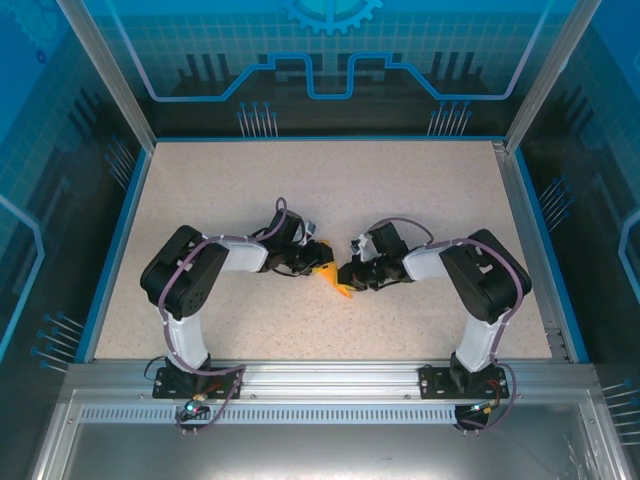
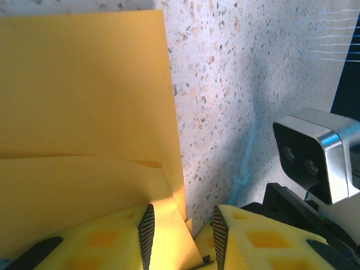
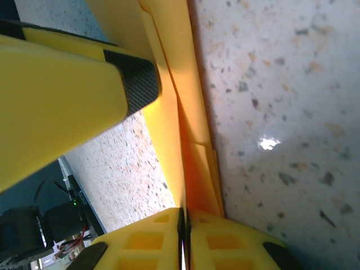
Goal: Fold a paper plane with a square sheet of paper (pick it up from the middle)
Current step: Fold the wing for the fifth time at the center of the table.
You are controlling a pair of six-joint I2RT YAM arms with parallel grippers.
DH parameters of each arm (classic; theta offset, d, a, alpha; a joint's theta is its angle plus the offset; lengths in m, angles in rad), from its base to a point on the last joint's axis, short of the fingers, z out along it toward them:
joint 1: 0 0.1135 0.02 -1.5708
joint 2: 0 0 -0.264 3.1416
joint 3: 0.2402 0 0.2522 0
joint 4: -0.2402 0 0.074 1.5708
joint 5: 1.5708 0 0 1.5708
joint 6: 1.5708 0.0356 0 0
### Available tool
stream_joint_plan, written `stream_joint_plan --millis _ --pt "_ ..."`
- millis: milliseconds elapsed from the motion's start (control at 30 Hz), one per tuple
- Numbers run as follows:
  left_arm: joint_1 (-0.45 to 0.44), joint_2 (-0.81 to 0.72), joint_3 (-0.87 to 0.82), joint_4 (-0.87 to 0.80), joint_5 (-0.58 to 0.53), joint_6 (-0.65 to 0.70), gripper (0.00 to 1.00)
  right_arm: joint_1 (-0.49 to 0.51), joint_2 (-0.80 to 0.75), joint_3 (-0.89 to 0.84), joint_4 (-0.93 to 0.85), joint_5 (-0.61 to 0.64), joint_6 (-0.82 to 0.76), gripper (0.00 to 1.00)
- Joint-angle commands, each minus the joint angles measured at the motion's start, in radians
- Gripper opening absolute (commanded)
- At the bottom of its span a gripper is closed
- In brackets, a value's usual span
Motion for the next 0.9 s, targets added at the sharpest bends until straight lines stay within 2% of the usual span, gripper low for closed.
stream_joint_plan --millis 0,267,500,700,867 --pt "-0.005 0.04 -0.001 -0.078 -0.037 0.018 0.36 -0.002 -0.049 -0.021 -0.113 0.017 -0.041 0.12" --pt "-0.006 0.038 0.007 -0.086 -0.026 0.02 0.36 0.01 -0.109 -0.01 -0.163 0.017 -0.092 0.11" --pt "-0.005 0.038 0.008 -0.093 -0.023 0.019 0.36 0.043 -0.065 -0.008 -0.196 0.019 -0.148 0.05" --pt "-0.006 0.041 0.004 -0.097 -0.026 0.008 0.36 0.083 -0.033 -0.005 -0.28 0.088 -0.238 0.04" --pt "-0.006 0.046 0.01 -0.104 -0.024 0.004 0.35 0.092 0.005 -0.004 -0.303 0.08 -0.255 0.05"
